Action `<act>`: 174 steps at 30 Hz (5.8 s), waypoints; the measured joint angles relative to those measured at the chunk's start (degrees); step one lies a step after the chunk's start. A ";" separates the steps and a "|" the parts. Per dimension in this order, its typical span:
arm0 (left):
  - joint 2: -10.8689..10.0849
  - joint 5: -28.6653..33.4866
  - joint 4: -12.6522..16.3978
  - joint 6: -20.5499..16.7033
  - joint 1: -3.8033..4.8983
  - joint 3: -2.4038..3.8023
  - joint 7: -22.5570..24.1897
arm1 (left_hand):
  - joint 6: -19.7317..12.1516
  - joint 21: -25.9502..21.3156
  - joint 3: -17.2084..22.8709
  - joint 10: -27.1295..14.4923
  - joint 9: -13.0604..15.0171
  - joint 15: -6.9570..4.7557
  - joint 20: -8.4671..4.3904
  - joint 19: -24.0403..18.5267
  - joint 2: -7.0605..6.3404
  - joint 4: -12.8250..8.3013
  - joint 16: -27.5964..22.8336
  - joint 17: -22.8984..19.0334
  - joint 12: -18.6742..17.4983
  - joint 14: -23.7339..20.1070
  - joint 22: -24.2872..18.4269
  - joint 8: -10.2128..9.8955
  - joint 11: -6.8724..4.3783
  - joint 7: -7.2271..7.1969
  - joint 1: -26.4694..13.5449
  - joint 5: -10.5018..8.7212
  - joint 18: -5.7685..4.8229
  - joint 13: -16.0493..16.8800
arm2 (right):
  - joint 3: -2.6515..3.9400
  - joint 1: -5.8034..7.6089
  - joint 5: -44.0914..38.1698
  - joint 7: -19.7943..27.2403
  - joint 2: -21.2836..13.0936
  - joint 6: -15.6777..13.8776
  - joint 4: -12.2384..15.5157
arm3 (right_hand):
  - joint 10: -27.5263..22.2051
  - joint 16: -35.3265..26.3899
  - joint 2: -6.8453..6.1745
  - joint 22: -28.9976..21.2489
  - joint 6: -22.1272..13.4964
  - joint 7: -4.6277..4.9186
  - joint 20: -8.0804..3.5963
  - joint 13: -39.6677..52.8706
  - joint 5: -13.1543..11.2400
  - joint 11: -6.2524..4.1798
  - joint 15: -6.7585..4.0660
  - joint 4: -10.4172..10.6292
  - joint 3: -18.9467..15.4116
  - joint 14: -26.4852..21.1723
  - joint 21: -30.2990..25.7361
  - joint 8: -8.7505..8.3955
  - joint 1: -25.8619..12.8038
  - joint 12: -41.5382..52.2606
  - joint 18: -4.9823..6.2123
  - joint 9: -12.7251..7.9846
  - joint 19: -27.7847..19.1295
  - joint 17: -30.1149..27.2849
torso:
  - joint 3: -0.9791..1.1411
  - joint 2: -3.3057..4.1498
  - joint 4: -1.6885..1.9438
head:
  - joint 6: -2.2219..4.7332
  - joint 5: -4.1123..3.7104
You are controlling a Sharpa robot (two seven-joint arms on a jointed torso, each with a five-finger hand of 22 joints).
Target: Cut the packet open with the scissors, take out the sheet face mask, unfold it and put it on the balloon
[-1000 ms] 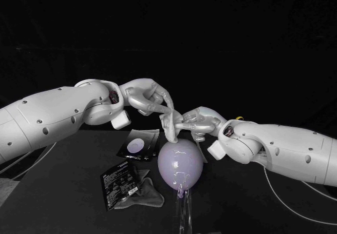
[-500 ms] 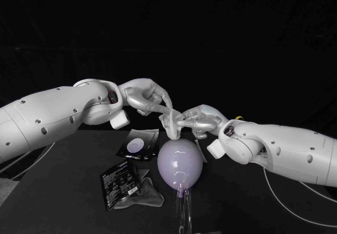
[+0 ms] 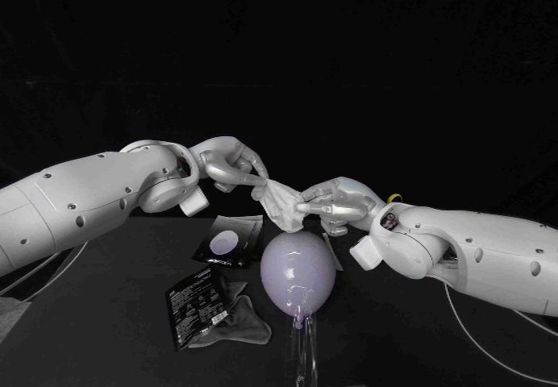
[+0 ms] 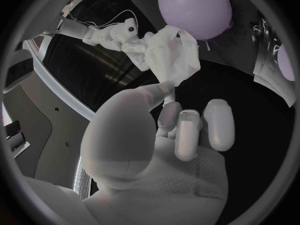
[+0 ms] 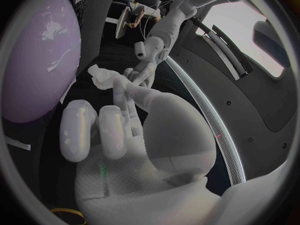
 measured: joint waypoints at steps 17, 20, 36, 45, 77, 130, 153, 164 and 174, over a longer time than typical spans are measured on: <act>1.59 2.05 -1.27 -3.80 -0.81 -0.61 -5.63 | -0.23 0.00 -0.01 -0.58 0.00 0.00 0.15 -0.16 0.13 0.00 -0.01 0.00 -0.51 0.00 -0.37 0.28 0.05 0.17 -0.15 -0.02 0.01 -0.96 | 0.04 0.26 0.00 -1.34 -0.38 10.14 1.40 | 0.20 -0.04 -0.27 -0.03 -0.11 0.07 0.01 -0.03 -0.11 -0.20 0.01 -0.20 0.52 -0.01 0.00 0.25 -0.63 -0.01 -0.01 0.18 -0.03 0.04 | -0.05 0.04 0.07 | -0.18 -0.26; 1.62 2.28 -0.78 -2.91 -0.82 -0.72 -5.88 | -0.24 0.00 -0.01 -1.39 0.00 0.01 0.20 -0.20 0.13 0.00 -0.02 0.00 -1.32 -0.01 -0.63 0.28 0.03 0.18 -0.15 -0.03 0.00 -2.28 | 0.04 0.27 0.14 -1.19 -0.37 9.96 1.42 | 0.20 -0.04 -0.23 -0.02 -0.27 0.06 0.01 -0.03 -0.13 -0.20 0.01 -0.20 0.53 -0.01 -0.01 0.38 -0.81 -0.01 -0.02 0.35 -0.03 -0.06 | -0.06 0.03 0.08 | -0.25 -0.25; 0.87 3.74 -0.50 -1.42 -0.86 -1.00 -6.87 | -1.44 -0.22 -0.01 -2.49 2.84 0.10 0.32 -0.33 0.05 0.00 -0.08 0.00 -2.45 -0.11 -0.81 0.28 0.15 0.58 -0.22 -0.04 0.00 -4.20 | 0.16 0.32 2.01 0.07 -1.78 7.24 1.89 | 0.40 -0.05 -0.43 0.00 -0.30 0.07 0.02 0.03 -0.24 -0.41 0.02 -0.37 0.70 -0.01 -0.01 0.41 -1.01 -0.01 -0.03 0.43 -0.05 -0.11 | -0.06 0.03 0.04 | -0.26 -0.11; -0.20 6.47 -0.67 -4.60 -1.66 -1.38 -9.01 | -1.54 -0.22 -0.01 -2.49 2.85 0.10 0.32 -0.33 0.04 0.00 -0.12 0.00 -2.45 -0.11 -0.46 0.27 0.15 0.49 -0.23 -0.04 0.00 -4.11 | 0.36 1.12 2.97 0.51 -3.62 6.33 2.16 | 0.41 -0.05 -0.42 -0.04 -0.47 0.06 0.11 0.02 0.02 -0.41 0.02 -0.61 0.92 -0.01 -0.05 0.37 -1.00 -0.01 -0.03 0.55 -0.15 -0.17 | -0.06 -0.02 0.07 | -0.01 -0.13; -1.13 12.28 0.77 -6.26 -4.16 -2.14 -13.53 | -1.80 -0.23 -0.01 -2.49 3.74 0.10 0.32 -0.32 -0.06 0.00 -0.06 0.00 -2.46 -0.12 -0.37 0.18 0.16 0.23 -0.33 0.10 0.00 -4.02 | 0.74 3.85 4.72 1.10 -4.17 5.23 0.15 | 0.61 -0.05 -0.04 -0.01 -0.79 0.14 0.20 0.11 -0.23 -0.21 0.03 -0.70 1.33 -0.02 -0.07 0.81 -1.09 -0.02 -0.04 0.72 -0.25 -0.17 | -0.08 -0.03 0.06 | 0.45 -0.49; 1.26 19.28 -7.64 -8.19 -6.62 -2.26 -5.94 | -6.55 -50.63 -2.49 -18.30 -4.77 7.01 11.15 -41.05 -3.84 0.48 -49.03 -57.39 -53.25 -35.51 -52.43 -6.18 6.23 5.02 -0.04 0.21 5.32 -55.67 | 1.04 15.41 -26.54 -14.45 8.26 26.38 -16.78 | 0.93 -0.06 -0.61 -0.02 -1.27 0.21 0.18 0.38 -0.13 -0.13 0.13 -1.62 2.22 -0.12 0.27 1.69 -1.65 -0.24 -0.09 1.22 -0.24 0.15 | -0.25 -0.03 -0.04 | 2.10 -2.09; 6.41 26.92 -11.39 -10.51 -6.61 -1.91 11.14 | -9.22 -68.73 -7.45 -19.71 -7.96 11.98 12.48 -41.93 -5.37 0.16 -71.58 -65.23 -69.40 -41.70 -64.30 -11.69 6.88 3.86 0.40 0.21 2.26 -58.93 | 0.89 15.82 -80.38 -21.68 11.02 7.53 -12.87 | 2.10 0.29 -1.36 -0.02 -0.65 -0.85 -0.21 0.77 0.03 -0.57 -0.32 -1.54 2.51 -0.10 2.80 2.92 -2.40 -0.33 -0.36 1.69 -0.03 0.59 | -0.27 -0.03 -0.13 | 3.19 -2.54; 9.79 24.81 -12.23 -9.97 -6.61 -1.77 14.09 | -11.57 -73.99 -23.21 -25.48 -9.26 13.27 12.46 -44.83 -2.85 1.97 -79.84 -68.66 -74.56 -51.43 -67.74 -15.69 5.33 3.16 2.91 0.21 0.43 -58.86 | 0.90 15.82 -87.57 -22.56 11.04 -0.16 -11.98 | 2.76 0.28 -1.86 -0.03 -0.51 -1.14 -0.21 0.76 0.02 -0.92 -0.51 -1.47 2.58 -0.30 2.88 3.13 -2.91 -0.45 -0.37 1.69 -0.03 0.60 | -0.26 0.01 -0.04 | 3.65 -2.57; 12.46 21.18 -13.27 -11.77 -6.61 -1.74 14.67 | -19.23 -75.64 -37.85 -32.73 -11.91 13.49 12.48 -44.15 0.48 6.87 -82.40 -69.54 -74.84 -53.65 -68.81 -21.43 6.64 2.97 8.53 0.21 0.44 -59.25 | 0.90 15.78 -89.21 -22.73 11.25 -2.36 -11.87 | 2.96 0.28 -2.02 0.00 -0.53 -1.16 -0.20 0.80 0.01 -1.12 -0.50 -1.47 2.58 -0.30 2.88 3.13 -3.07 -0.46 -0.37 1.70 -0.04 0.57 | -0.26 -0.03 -0.02 | 4.13 -2.25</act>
